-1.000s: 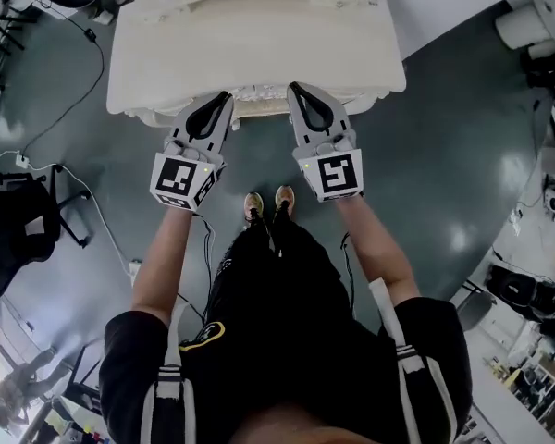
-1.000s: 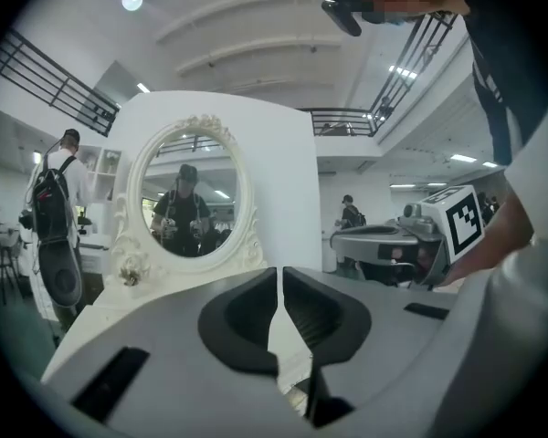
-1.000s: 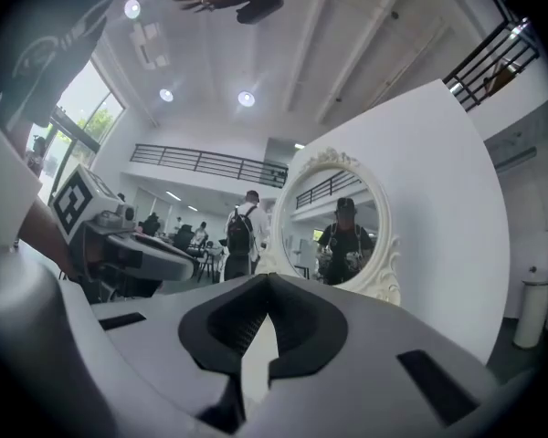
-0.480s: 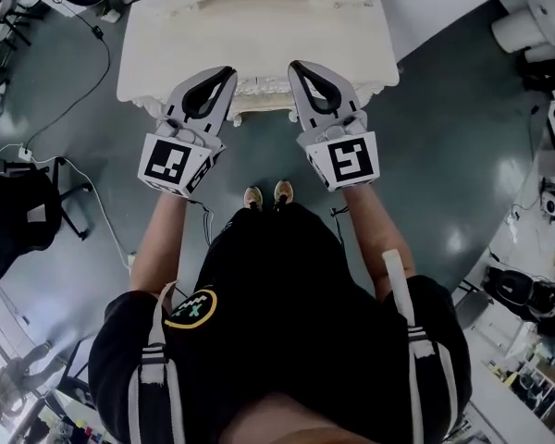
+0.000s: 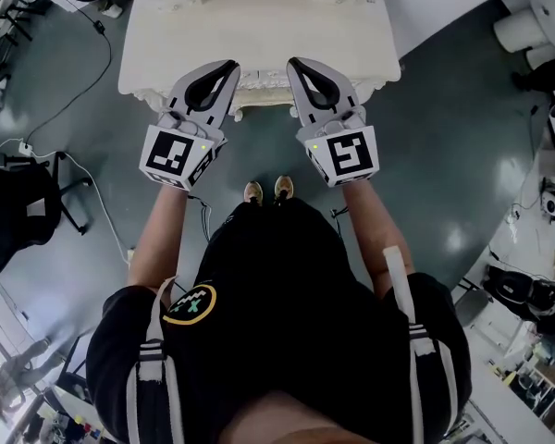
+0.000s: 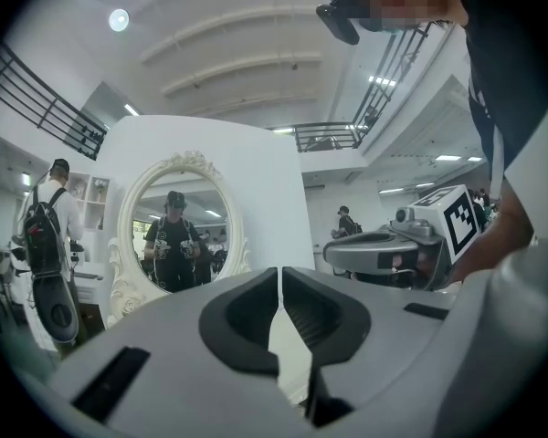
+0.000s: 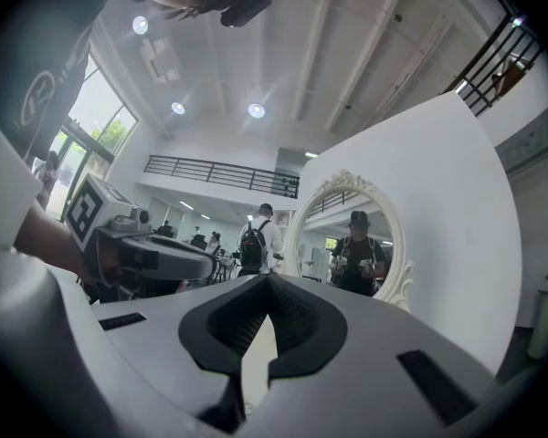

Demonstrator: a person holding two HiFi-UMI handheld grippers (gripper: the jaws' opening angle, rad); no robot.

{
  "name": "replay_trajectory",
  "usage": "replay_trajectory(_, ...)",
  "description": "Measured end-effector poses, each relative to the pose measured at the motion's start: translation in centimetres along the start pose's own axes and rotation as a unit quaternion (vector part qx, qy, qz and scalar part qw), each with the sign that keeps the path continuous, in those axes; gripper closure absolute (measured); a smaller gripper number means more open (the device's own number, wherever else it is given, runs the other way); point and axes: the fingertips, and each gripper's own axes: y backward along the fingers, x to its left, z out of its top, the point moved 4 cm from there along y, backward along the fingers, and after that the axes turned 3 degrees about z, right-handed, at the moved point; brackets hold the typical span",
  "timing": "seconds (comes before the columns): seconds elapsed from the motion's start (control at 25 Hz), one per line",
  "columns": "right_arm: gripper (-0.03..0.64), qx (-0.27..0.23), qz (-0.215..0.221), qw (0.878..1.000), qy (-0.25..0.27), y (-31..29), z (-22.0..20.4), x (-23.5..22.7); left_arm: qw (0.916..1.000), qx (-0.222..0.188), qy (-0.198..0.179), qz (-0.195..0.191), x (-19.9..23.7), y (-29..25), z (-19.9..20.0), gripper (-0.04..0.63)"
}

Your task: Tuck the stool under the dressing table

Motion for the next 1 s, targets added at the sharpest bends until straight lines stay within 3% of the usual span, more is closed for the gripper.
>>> replay_trajectory(1.0,0.597,0.001,0.005,1.000,0.002,-0.9,0.0,-0.2,1.0000,0.000,-0.006,0.001,0.5,-0.5,0.2,0.565)
